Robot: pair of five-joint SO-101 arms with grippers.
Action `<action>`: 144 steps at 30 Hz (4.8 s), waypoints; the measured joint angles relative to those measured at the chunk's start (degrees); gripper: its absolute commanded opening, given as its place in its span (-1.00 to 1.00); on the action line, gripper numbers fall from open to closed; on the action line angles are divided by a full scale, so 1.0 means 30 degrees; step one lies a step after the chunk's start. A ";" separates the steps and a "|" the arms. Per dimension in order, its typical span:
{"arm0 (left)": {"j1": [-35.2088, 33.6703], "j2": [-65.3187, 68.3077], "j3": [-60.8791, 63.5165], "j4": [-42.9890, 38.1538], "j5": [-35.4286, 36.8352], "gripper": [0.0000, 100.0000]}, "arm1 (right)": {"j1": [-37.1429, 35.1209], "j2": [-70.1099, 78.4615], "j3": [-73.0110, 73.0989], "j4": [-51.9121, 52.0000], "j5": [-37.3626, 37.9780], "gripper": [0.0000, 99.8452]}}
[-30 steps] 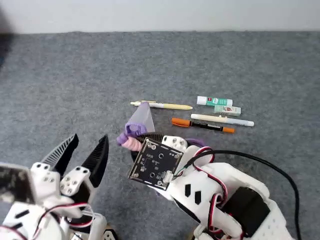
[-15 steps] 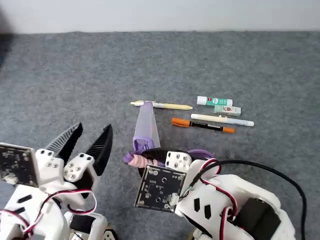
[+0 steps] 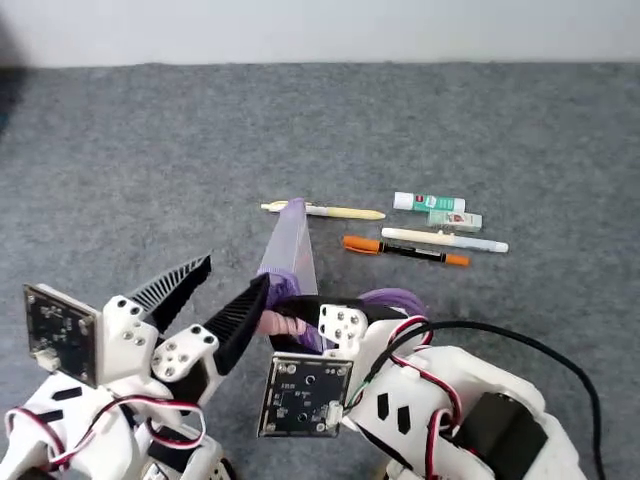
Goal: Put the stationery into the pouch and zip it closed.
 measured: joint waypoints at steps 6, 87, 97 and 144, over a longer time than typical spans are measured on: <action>0.0264 0.0000 0.1582 0.0674 0.0088 -0.58 | -0.0615 -0.0176 0.0059 0.0059 0.0410 -0.99; -0.2725 0.0117 0.6183 0.0674 -0.2286 -0.97 | 1.3949 -0.3516 0.1553 0.5626 -1.2425 -0.68; -0.2725 0.0117 0.6183 0.0674 -0.2227 -0.97 | 1.3949 0.3985 -0.5538 0.6652 -1.5209 -0.68; -0.2872 0.0117 0.6593 0.0674 -0.2403 -0.97 | 1.5971 2.3385 -1.0579 0.2608 -0.2872 -0.49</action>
